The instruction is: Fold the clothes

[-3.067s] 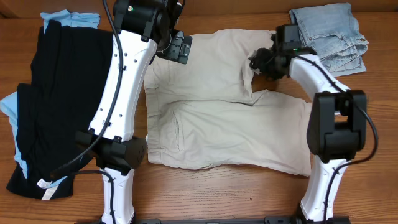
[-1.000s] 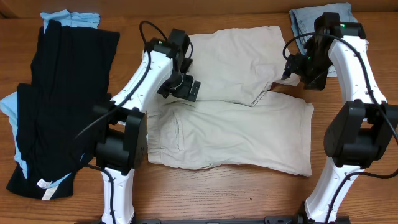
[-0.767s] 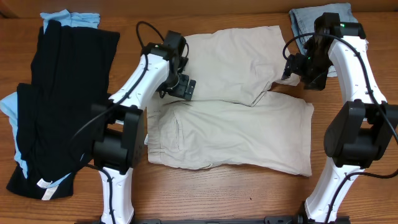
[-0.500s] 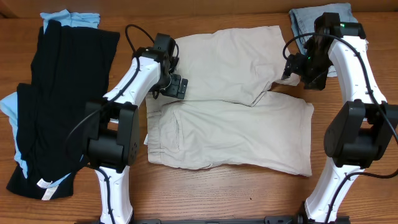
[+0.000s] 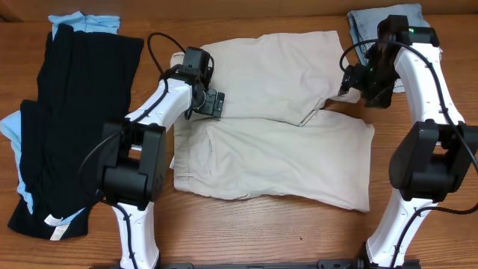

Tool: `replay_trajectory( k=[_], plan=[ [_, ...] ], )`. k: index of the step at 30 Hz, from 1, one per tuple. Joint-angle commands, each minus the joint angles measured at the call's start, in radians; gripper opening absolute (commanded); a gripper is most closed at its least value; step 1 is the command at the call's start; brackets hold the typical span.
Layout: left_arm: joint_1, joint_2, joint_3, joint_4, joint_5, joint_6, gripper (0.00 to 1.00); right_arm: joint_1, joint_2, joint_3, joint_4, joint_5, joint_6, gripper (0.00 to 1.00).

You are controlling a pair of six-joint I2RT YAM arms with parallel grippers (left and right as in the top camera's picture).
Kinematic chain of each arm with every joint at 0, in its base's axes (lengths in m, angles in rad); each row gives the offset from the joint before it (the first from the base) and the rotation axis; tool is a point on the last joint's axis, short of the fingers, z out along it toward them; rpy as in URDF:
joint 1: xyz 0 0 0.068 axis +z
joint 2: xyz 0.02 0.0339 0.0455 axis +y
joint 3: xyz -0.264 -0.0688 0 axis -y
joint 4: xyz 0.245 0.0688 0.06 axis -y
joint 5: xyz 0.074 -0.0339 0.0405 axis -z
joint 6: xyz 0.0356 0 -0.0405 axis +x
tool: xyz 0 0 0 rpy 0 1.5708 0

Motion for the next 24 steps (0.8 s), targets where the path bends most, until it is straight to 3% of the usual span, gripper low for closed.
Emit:
replay_trajectory(
  k=[1, 6, 10, 18, 24],
  plan=[
    [0.061, 0.026, -0.046, 0.024, -0.136, 0.016, 1.0, -0.001, -0.019, 0.025, 0.006, 0.005, -0.005, 0.8],
    [0.138, 0.026, -0.039, 0.078, -0.183, 0.051, 1.0, -0.001, -0.019, 0.025, 0.049, 0.077, -0.006, 0.81],
    [0.182, 0.026, 0.035, 0.017, -0.187, 0.069, 1.0, -0.001, -0.019, 0.025, 0.084, 0.09, -0.013, 0.81],
    [0.179, 0.026, 0.491, -0.475, -0.09, 0.064, 1.0, -0.001, -0.097, 0.026, 0.086, -0.034, -0.004, 0.72],
    [0.161, 0.023, 0.933, -0.85, 0.056, -0.006, 1.0, 0.018, -0.32, 0.026, 0.047, -0.012, 0.037, 0.72]
  ],
)
